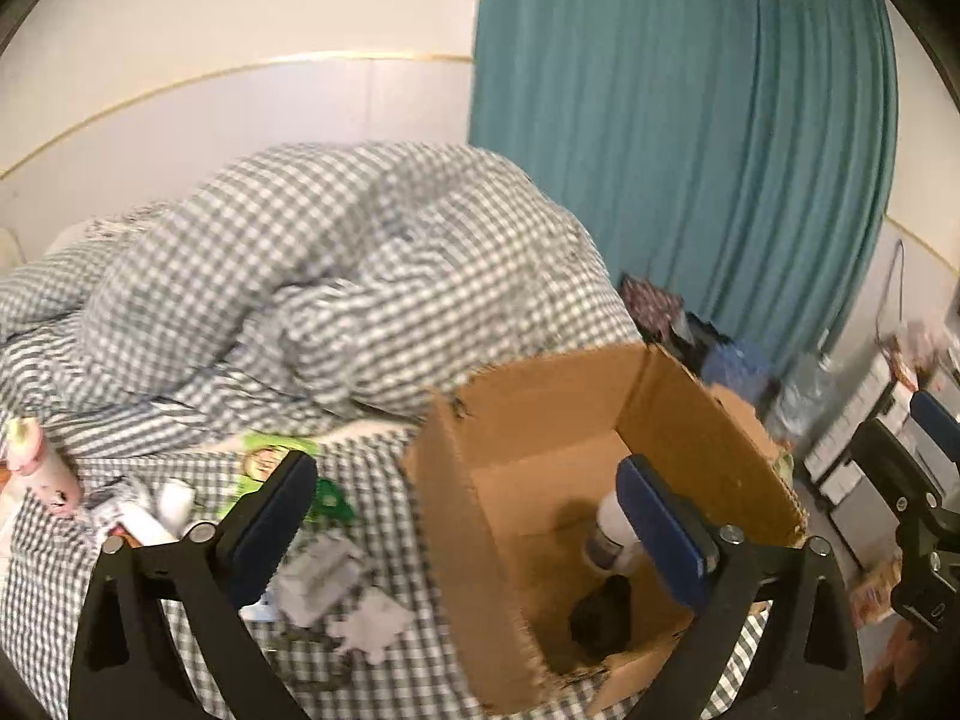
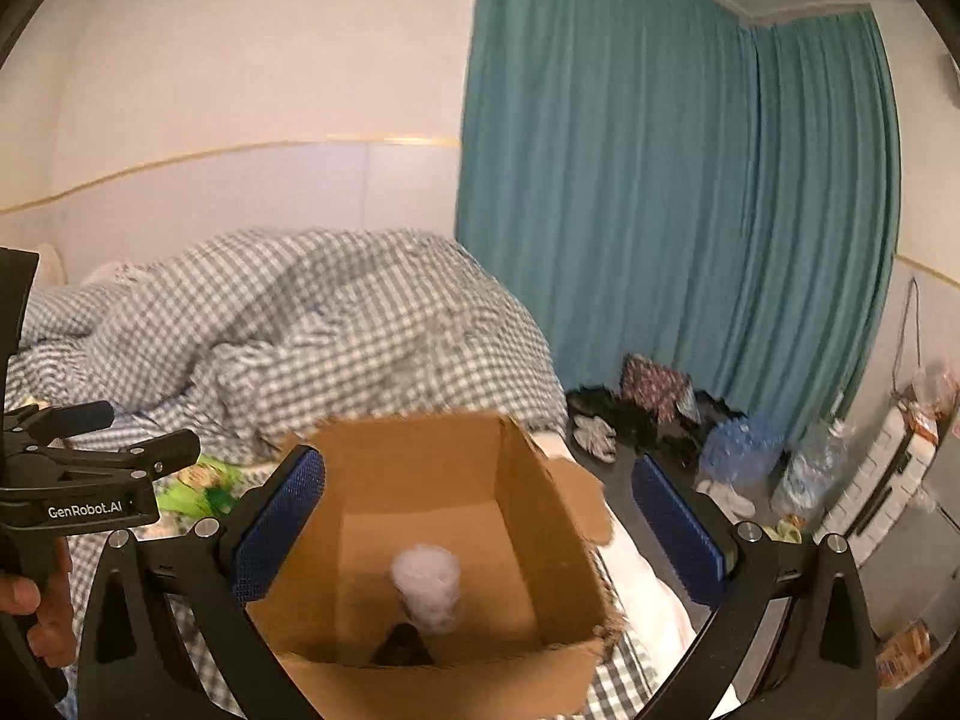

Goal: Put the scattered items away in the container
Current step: 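Withdraw both tools from the box back over the bed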

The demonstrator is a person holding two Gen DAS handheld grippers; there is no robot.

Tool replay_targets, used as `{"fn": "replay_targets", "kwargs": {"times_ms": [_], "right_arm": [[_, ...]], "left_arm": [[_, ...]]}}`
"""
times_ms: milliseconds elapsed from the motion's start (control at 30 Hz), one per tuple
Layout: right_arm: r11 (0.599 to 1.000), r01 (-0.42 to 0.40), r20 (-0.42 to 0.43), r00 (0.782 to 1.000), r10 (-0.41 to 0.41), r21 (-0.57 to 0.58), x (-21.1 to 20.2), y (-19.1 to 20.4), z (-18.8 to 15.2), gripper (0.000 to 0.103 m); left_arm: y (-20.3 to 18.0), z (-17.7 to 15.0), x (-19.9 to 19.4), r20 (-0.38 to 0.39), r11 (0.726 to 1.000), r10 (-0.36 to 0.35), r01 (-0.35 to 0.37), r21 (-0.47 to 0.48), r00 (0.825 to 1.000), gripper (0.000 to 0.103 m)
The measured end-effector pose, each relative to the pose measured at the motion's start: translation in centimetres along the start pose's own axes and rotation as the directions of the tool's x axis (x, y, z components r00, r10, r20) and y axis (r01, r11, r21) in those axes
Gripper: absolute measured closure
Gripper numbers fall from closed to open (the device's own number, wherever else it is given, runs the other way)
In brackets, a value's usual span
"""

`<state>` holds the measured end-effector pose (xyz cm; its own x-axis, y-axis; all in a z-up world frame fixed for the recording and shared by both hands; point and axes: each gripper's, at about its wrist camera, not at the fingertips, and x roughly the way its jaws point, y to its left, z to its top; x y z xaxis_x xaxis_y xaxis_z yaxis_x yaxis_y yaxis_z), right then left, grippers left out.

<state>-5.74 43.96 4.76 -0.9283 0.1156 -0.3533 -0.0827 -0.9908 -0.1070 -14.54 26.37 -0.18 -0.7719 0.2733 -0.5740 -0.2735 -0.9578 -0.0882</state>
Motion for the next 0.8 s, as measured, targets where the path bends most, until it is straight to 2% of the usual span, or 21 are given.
{"fn": "replay_targets", "kwargs": {"times_ms": [167,367,567,800], "right_arm": [[0.998,-0.05,0.047,0.998,0.052,-0.038,-1.6,3.9,1.6,0.0],[0.99,-0.112,0.078,0.99,0.119,-0.092,-3.6,9.4,2.7,0.0],[0.968,-0.212,0.086,0.971,0.225,-0.135,-4.4,16.2,3.8,0.0],[0.945,-0.28,0.075,0.952,0.296,-0.172,-5.2,22.9,3.1,0.0]], "left_arm": [[4.2,0.0,-4.1,0.06,0.998,0.059,-0.057,-0.035,0.996,0.0],[10.0,-0.6,-8.9,0.099,0.985,0.157,-0.15,-0.081,0.983,0.0],[16.4,-1.4,-12.4,0.095,0.961,0.256,-0.242,-0.132,0.962,0.0],[24.2,-3.4,-15.4,0.061,0.923,0.342,-0.323,-0.21,0.938,0.0]]}}
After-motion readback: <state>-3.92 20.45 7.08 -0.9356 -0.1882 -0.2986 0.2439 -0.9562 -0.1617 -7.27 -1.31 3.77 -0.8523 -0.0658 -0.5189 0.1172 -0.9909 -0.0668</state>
